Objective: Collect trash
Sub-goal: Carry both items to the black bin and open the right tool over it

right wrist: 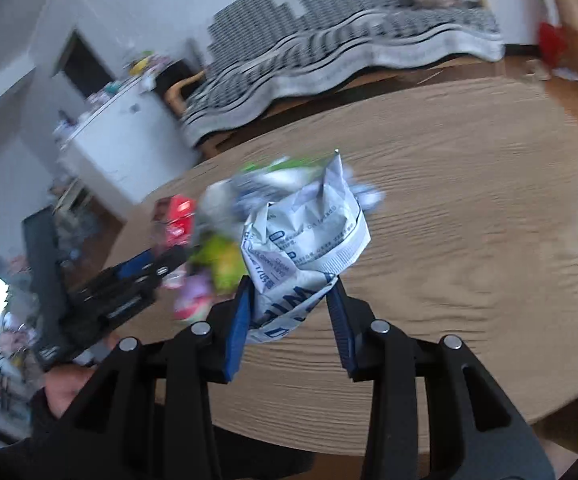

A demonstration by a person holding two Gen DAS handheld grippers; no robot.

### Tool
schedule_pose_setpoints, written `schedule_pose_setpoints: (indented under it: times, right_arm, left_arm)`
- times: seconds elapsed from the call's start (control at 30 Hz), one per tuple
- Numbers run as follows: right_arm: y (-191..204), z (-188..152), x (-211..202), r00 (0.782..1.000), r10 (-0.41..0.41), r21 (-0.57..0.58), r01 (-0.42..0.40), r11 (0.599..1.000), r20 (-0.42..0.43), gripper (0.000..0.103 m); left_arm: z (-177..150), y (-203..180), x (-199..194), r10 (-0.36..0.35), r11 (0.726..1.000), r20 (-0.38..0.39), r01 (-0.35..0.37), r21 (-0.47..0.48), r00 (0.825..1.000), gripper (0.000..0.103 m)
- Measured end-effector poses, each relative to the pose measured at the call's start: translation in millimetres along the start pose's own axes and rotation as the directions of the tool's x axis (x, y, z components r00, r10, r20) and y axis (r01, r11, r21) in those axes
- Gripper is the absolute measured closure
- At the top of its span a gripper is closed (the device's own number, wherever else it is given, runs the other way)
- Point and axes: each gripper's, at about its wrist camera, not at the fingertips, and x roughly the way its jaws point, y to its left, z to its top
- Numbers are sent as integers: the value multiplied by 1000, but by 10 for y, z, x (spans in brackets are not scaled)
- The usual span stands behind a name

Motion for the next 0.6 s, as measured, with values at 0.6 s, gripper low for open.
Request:
schedule_pose_setpoints:
  times: [0.6]
  right_arm:
    - [-2971,-1068,-2142,757,-651,432,571,698,50,65]
  left_arm:
    - [-493,-3325,-4,-419,802,-162,448,395,893,46]
